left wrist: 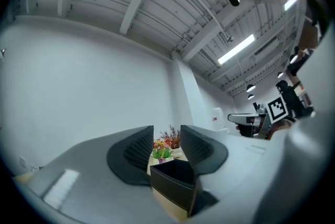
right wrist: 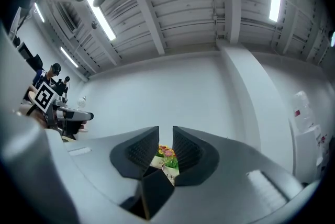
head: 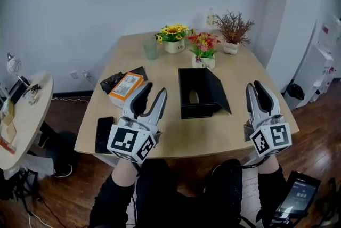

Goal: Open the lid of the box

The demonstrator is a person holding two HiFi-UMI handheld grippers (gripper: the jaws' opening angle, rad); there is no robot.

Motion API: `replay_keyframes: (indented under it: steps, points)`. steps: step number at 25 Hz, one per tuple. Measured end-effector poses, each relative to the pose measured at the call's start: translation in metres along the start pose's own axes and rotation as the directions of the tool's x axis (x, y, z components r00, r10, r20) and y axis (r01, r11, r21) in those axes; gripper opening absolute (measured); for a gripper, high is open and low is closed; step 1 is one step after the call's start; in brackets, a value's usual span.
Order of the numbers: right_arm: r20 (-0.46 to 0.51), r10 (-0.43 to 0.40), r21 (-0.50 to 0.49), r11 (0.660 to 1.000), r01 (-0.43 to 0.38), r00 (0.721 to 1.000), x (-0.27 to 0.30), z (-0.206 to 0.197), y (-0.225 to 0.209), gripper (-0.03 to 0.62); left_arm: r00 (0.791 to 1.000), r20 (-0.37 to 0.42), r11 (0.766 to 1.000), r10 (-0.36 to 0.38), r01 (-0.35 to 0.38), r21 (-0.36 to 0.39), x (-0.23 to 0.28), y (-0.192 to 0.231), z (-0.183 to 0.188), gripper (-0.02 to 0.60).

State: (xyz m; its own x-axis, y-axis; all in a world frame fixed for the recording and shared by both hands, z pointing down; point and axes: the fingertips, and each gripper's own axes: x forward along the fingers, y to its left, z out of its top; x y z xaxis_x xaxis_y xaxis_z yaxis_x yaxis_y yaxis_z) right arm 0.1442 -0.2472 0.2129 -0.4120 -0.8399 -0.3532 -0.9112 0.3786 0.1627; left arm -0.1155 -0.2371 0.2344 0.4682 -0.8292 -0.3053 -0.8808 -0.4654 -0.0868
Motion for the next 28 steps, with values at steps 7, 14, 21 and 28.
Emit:
replay_keyframes:
  steps: [7, 14, 21, 28]
  points:
    - [0.005, 0.007, -0.012, 1.0, -0.007, 1.0, -0.002, 0.0, -0.001, 0.081, 1.0, -0.016, 1.0, -0.013, 0.013, 0.006, 0.005, -0.007, -0.004, 0.144]
    - [0.022, 0.05, -0.038, 0.998, -0.049, 0.999, -0.003, 0.003, 0.008, 0.078, 1.0, -0.024, 1.0, -0.012, 0.012, 0.028, 0.005, -0.009, -0.007, 0.144]
    - [0.016, 0.052, -0.027, 0.998, -0.052, 0.999, -0.002, 0.002, 0.009, 0.075, 0.999, -0.038, 0.999, -0.009, 0.011, 0.031, 0.003, -0.008, -0.011, 0.144]
    - [0.009, 0.069, -0.042, 0.997, -0.069, 0.998, -0.002, 0.002, 0.015, 0.052, 0.999, -0.03, 0.999, -0.023, 0.024, 0.034, 0.001, -0.013, -0.005, 0.144]
